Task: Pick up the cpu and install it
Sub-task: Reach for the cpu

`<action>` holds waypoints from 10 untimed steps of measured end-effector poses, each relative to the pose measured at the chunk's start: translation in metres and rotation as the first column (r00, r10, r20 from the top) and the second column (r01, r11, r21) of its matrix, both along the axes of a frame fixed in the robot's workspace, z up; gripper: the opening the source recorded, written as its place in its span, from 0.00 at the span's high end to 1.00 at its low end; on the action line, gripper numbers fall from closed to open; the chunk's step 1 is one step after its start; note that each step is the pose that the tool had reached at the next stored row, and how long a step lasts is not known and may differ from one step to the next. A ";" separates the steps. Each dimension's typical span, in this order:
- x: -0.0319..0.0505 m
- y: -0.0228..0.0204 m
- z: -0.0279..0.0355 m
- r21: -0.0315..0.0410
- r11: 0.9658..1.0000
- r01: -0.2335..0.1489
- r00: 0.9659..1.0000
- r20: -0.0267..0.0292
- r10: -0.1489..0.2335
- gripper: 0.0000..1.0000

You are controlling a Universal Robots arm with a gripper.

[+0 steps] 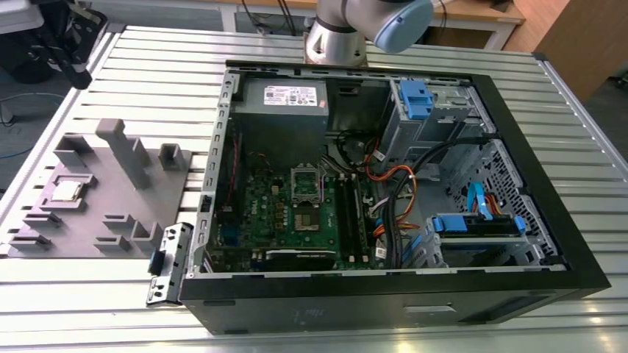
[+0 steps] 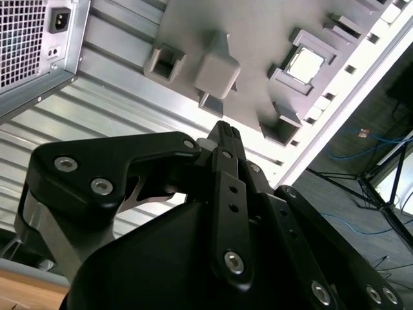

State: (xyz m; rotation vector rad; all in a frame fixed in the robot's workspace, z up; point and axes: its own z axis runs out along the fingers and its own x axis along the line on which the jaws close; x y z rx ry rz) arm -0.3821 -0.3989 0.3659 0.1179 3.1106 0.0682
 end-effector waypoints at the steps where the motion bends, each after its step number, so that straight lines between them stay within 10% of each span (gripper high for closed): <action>1: -0.0019 0.0000 -0.0010 0.000 1.000 0.000 1.000 0.000 0.000 0.89; 10: -0.0167 0.0000 -0.0066 0.000 1.000 0.000 1.000 0.000 0.000 0.89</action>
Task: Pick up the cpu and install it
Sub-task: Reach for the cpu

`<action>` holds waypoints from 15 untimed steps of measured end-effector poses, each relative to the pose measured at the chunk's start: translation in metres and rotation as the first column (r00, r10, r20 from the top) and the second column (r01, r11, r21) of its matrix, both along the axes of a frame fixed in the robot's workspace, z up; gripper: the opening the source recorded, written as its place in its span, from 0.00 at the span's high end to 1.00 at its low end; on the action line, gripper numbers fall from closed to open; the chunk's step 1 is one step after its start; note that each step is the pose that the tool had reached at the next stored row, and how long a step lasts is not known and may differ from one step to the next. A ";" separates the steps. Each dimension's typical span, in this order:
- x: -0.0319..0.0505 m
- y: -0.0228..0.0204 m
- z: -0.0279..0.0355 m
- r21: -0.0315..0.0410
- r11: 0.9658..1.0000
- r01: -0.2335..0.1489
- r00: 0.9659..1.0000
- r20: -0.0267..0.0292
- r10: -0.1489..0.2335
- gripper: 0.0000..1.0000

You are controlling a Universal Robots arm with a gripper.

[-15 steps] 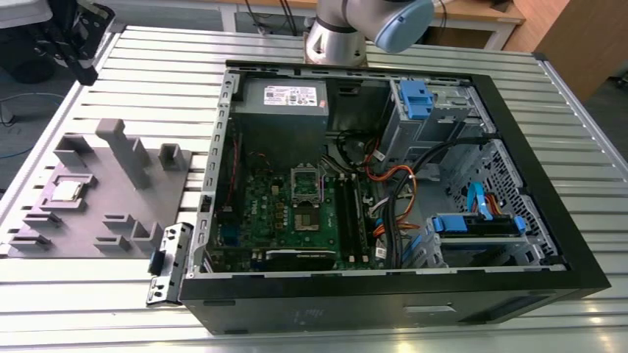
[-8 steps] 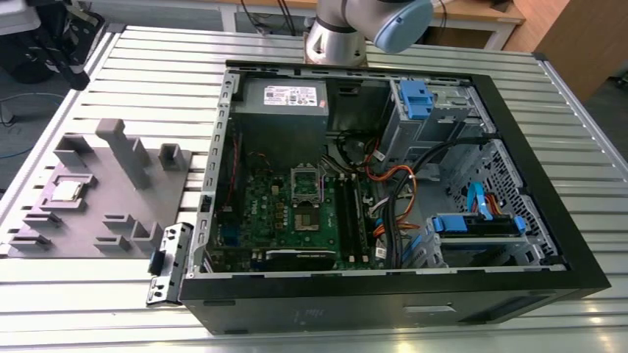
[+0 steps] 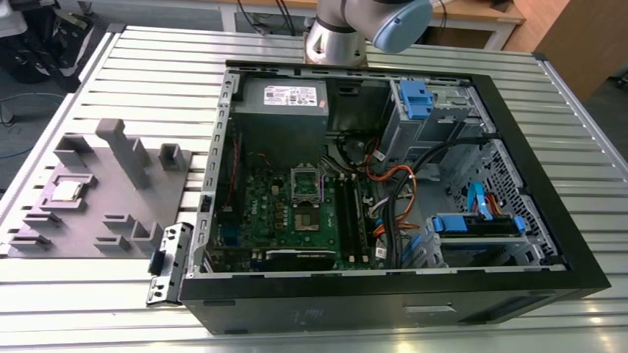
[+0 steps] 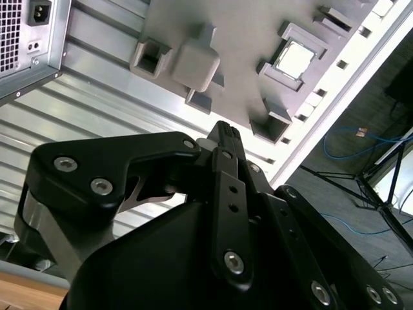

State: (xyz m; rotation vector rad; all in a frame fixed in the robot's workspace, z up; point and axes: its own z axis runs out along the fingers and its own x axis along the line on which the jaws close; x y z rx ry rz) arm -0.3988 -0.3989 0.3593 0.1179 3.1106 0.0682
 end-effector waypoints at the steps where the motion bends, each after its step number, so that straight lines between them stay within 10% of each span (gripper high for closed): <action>1: -0.0015 0.0000 -0.0004 0.000 1.000 0.000 1.000 0.000 0.000 0.89; 15: -0.0196 0.0000 -0.0038 0.000 1.000 0.000 1.000 0.000 0.000 0.89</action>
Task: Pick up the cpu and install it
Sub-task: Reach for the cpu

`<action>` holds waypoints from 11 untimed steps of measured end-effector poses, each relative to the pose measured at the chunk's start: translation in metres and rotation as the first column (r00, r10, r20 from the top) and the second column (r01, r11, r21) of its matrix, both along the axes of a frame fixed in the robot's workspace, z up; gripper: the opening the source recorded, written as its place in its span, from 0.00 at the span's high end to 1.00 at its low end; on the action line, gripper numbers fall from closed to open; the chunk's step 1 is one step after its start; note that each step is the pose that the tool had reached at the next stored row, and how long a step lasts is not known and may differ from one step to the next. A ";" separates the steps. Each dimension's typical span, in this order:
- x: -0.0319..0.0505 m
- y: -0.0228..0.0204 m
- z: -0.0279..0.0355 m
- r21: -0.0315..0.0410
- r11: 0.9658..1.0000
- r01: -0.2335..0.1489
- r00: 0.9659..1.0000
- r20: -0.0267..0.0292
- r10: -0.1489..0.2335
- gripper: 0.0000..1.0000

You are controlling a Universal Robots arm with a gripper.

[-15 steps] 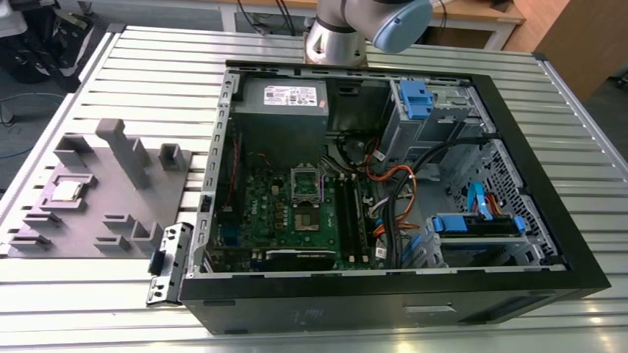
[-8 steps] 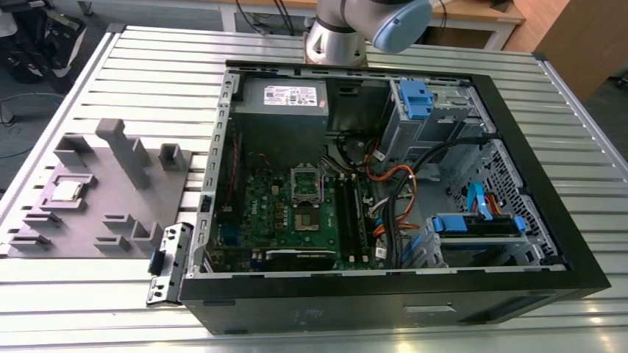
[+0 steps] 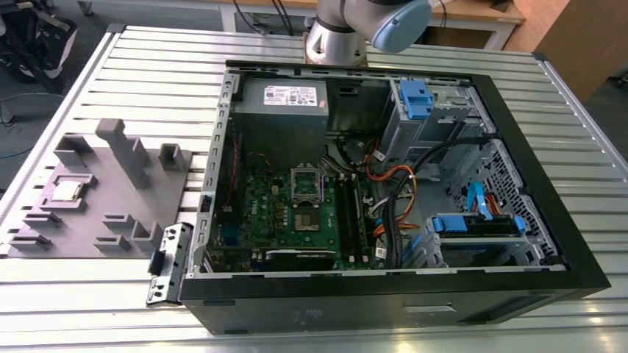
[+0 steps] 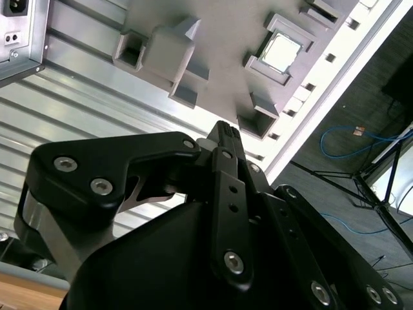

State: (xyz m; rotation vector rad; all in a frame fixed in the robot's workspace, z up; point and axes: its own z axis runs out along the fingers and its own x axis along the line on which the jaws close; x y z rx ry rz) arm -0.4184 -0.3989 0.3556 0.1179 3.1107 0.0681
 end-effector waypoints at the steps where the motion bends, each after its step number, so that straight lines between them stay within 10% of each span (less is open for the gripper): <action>1: -0.0006 0.0000 -0.0001 0.000 1.000 0.000 1.000 0.000 0.000 0.89; 11: -0.0014 0.0000 -0.0003 0.000 1.000 0.000 1.000 0.000 0.000 0.89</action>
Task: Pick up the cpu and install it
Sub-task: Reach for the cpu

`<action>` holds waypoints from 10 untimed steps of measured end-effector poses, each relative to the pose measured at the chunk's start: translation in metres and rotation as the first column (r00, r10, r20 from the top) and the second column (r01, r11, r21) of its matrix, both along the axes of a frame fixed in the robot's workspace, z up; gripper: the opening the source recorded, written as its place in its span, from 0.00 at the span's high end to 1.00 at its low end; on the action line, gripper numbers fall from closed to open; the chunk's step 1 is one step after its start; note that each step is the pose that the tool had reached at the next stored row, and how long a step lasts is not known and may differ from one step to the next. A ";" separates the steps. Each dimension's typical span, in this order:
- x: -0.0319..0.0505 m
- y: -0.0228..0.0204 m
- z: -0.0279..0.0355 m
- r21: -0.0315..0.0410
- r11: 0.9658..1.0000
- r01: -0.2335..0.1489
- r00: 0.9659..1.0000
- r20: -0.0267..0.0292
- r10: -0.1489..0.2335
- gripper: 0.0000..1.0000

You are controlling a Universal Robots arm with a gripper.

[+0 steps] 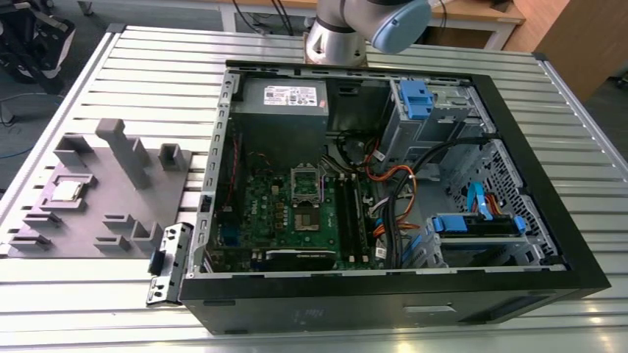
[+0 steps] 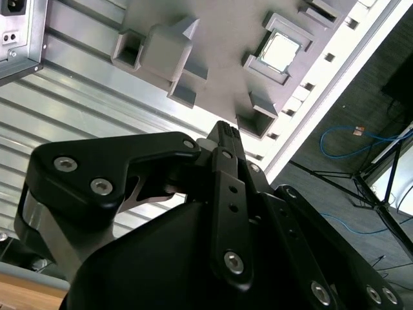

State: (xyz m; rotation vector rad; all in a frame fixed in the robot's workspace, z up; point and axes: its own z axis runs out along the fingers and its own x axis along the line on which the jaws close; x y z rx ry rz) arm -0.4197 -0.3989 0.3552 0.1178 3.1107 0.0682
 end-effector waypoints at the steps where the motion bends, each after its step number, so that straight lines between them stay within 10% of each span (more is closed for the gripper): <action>1: 0.0000 0.0000 0.0000 0.000 1.000 0.000 1.000 0.000 0.000 0.89; 10: -0.0012 -0.0010 -0.0056 0.000 1.000 0.000 1.000 0.000 0.000 0.89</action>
